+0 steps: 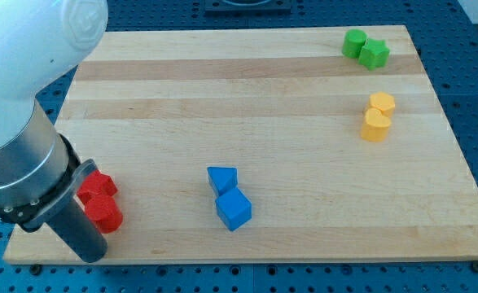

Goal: Place the blue cube to the bottom right of red circle

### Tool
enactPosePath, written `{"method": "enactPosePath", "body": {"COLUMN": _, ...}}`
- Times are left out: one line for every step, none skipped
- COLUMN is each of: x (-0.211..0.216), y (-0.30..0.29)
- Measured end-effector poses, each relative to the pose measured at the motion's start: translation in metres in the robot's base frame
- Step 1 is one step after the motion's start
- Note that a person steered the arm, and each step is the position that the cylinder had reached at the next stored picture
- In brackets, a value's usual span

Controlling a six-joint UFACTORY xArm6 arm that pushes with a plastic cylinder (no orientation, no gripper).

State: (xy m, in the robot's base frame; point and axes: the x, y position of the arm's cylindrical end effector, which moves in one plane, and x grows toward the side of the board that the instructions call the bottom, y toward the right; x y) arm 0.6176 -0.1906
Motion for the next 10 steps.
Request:
{"method": "enactPosePath", "body": {"x": 0.001, "y": 0.029}}
{"method": "enactPosePath", "body": {"x": 0.001, "y": 0.084}}
{"method": "enactPosePath", "body": {"x": 0.001, "y": 0.171}}
{"method": "enactPosePath", "body": {"x": 0.001, "y": 0.230}}
{"method": "enactPosePath", "body": {"x": 0.000, "y": 0.237}}
{"method": "enactPosePath", "body": {"x": -0.057, "y": 0.237}}
{"method": "enactPosePath", "body": {"x": -0.070, "y": 0.237}}
{"method": "enactPosePath", "body": {"x": -0.070, "y": 0.237}}
{"method": "enactPosePath", "body": {"x": -0.061, "y": 0.237}}
{"method": "enactPosePath", "body": {"x": -0.049, "y": 0.237}}
